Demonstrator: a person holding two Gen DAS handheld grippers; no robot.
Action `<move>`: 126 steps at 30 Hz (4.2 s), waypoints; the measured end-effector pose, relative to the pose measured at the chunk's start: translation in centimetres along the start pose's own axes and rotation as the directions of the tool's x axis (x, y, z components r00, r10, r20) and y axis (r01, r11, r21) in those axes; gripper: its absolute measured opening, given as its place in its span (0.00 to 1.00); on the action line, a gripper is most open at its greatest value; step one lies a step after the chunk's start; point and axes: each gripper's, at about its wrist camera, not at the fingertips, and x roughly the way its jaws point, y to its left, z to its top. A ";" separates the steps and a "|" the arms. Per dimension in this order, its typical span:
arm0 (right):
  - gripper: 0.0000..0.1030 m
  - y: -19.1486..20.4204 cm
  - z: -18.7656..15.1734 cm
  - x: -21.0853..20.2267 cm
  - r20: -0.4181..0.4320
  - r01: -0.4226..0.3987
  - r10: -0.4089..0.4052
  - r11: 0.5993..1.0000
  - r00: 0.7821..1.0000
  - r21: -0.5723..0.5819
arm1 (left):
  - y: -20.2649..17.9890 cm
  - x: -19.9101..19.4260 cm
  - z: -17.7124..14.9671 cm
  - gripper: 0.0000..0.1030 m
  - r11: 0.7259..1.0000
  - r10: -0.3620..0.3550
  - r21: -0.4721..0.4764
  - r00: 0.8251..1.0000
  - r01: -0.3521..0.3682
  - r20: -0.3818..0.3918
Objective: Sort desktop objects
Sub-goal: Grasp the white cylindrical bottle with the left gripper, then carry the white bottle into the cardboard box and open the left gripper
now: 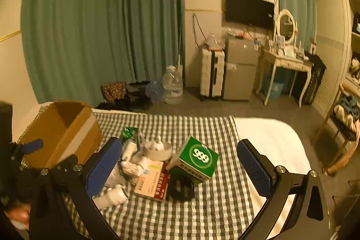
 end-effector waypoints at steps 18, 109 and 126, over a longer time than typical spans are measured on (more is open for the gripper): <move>0.82 -4.1 -9.7 13.9 -0.410 0.088 -0.107 0.994 0.906 -0.063 | -2.5 8.4 -3.8 0.87 0.994 -0.105 -0.023 0.983 0.102 -0.152; 0.12 21.6 1.8 7.2 -0.165 -0.283 0.258 0.947 0.952 -0.152 | 26.0 1.6 1.0 0.50 0.946 0.081 -0.322 0.991 -0.044 0.103; 0.12 29.8 -0.9 15.9 -0.308 -0.344 0.263 0.906 0.915 -0.248 | 27.4 9.5 -0.3 0.50 0.947 0.014 -0.320 0.997 -0.039 -0.080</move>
